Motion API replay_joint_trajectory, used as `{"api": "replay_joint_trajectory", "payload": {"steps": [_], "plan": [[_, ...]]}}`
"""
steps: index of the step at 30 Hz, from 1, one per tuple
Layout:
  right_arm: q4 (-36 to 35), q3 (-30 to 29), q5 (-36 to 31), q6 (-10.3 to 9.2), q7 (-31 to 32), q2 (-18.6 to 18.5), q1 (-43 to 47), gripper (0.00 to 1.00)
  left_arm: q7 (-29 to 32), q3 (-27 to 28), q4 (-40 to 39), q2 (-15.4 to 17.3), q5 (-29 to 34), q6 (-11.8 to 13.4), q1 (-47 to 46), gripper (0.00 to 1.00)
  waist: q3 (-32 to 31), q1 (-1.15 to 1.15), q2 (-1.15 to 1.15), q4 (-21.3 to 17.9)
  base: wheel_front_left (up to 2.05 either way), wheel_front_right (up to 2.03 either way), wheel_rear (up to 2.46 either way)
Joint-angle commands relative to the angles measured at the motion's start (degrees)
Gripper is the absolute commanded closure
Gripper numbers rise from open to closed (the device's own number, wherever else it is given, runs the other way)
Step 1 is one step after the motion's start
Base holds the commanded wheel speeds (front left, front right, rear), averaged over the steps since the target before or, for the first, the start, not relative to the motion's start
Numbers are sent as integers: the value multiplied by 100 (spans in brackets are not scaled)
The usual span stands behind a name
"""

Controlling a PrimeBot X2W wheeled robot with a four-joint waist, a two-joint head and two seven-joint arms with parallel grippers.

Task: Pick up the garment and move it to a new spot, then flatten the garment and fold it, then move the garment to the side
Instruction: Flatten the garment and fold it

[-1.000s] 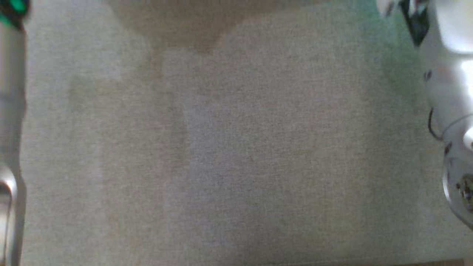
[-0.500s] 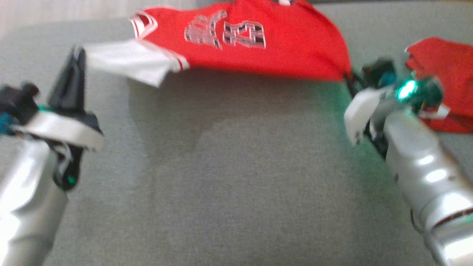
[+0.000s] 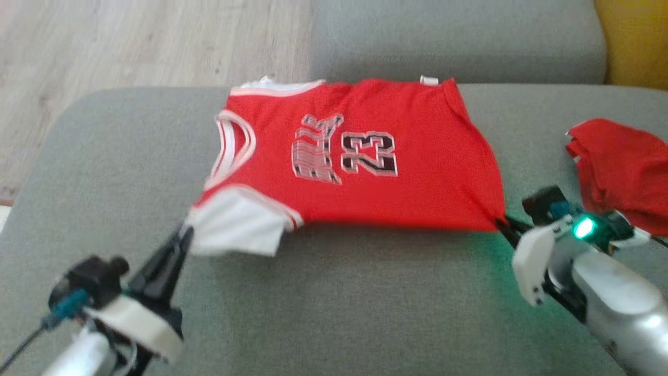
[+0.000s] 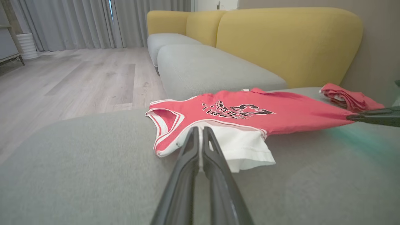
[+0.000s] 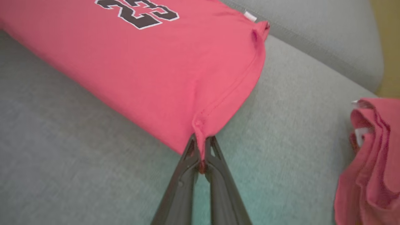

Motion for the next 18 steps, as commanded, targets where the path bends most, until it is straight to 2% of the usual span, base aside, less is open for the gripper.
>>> {"api": "replay_joint_trajectory", "payload": {"steps": [1,2,3,10,14,18], "plan": [[-483,258,331,-5,188,-427,79,100,48,196,-343,352,-54,49,-40,100,-151,1,0,-37,0,0,0],[-725,386,528,-5,308,-599,151,100,85,178,-455,395,-91,79,101,100,-191,1,0,-49,0,0,0],[-725,386,528,-5,308,-599,151,100,85,178,-455,395,-91,79,101,100,-191,1,0,-49,0,0,0],[-2397,902,2105,-5,1370,-1641,689,100,129,147,-1288,657,-273,521,1146,100,-332,1,0,-100,0,0,0],[-3040,935,2508,-5,1584,-2133,909,100,196,122,-1638,771,-350,653,1473,100,-364,1,0,-70,0,0,0],[-3287,799,2541,-5,1552,-2284,967,100,157,229,-1808,817,-357,766,1451,100,-356,1,0,-73,0,0,0]]}}
